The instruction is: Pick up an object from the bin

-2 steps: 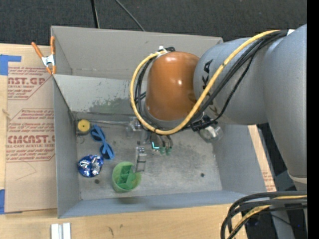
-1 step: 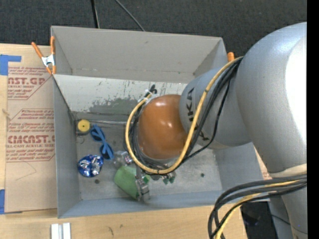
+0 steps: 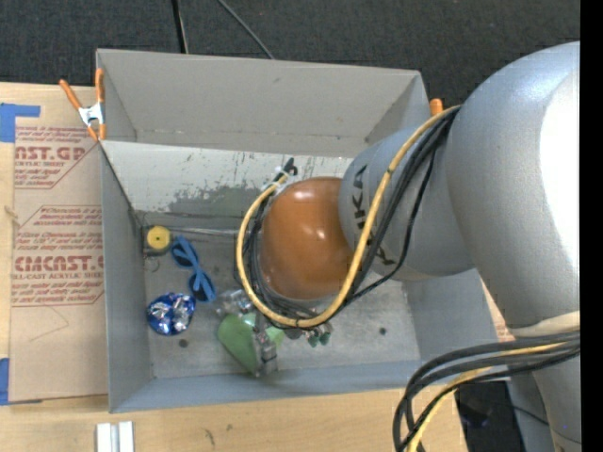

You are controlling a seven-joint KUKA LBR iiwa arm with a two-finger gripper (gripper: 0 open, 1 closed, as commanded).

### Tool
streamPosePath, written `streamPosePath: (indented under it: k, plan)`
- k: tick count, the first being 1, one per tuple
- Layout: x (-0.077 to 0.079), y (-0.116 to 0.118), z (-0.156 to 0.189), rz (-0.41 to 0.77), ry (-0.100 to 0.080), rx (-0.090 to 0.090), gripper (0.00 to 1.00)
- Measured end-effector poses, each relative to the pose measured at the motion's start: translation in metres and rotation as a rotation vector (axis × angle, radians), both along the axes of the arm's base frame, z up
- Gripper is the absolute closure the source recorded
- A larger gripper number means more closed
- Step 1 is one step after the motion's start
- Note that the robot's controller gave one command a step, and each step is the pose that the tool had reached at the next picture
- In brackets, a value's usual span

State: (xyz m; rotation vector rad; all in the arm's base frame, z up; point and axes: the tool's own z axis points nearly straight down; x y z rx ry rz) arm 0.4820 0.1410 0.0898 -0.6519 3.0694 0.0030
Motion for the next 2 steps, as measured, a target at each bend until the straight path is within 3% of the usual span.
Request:
streamPosePath:
  k: [1, 2]
  plan:
    - [0.043, -0.095, 0.096, 0.236, -0.004, -0.005, 1.0]
    - [0.044, -0.081, 0.27, 0.238, -0.009, -0.002, 1.0]
